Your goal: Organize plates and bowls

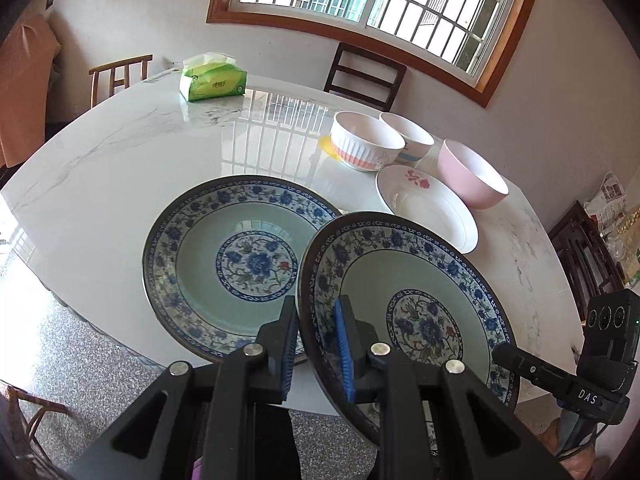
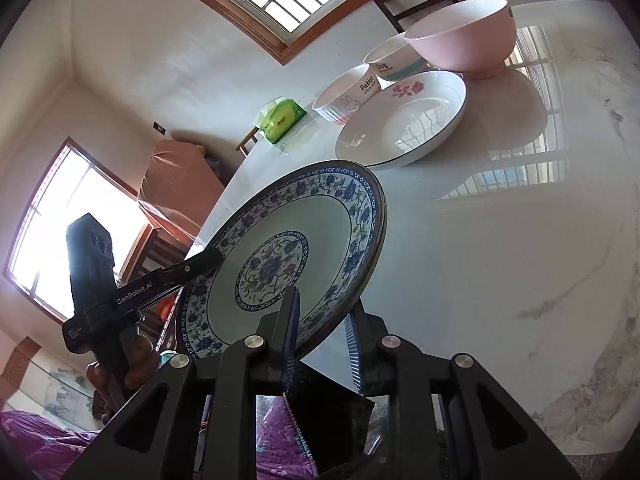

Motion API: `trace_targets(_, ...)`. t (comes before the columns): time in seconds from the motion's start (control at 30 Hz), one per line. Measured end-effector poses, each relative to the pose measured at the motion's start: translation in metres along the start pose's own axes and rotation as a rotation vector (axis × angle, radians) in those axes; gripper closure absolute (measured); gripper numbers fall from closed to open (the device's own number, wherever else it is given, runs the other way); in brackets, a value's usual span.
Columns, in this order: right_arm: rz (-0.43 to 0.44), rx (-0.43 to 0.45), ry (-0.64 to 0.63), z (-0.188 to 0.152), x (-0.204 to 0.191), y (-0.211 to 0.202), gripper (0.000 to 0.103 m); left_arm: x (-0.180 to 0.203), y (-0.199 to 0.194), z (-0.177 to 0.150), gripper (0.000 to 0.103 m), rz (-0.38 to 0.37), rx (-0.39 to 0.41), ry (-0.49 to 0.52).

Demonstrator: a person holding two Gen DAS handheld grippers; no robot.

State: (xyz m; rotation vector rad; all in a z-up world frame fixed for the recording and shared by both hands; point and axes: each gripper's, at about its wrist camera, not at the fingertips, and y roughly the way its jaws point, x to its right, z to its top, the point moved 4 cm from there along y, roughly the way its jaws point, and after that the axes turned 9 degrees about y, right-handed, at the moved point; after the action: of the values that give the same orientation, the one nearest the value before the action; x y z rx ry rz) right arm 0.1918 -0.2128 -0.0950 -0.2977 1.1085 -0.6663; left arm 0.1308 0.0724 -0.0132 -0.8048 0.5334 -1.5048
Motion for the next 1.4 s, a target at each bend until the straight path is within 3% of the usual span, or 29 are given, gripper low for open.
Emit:
trace_targets(0.57, -0.01, -0.095, -0.078, 0.011, -0.038, 0.076, 0.08, -0.077, 0.011, -0.008, 0.083, 0.083, -0.009, -0.131)
trace_targets(1.4, -0.087, -0.108, -0.133, 0.018, -0.065, 0.102, 0.079, -0.115, 0.032, -0.002, 0.081, 0.098, -0.007, -0.186)
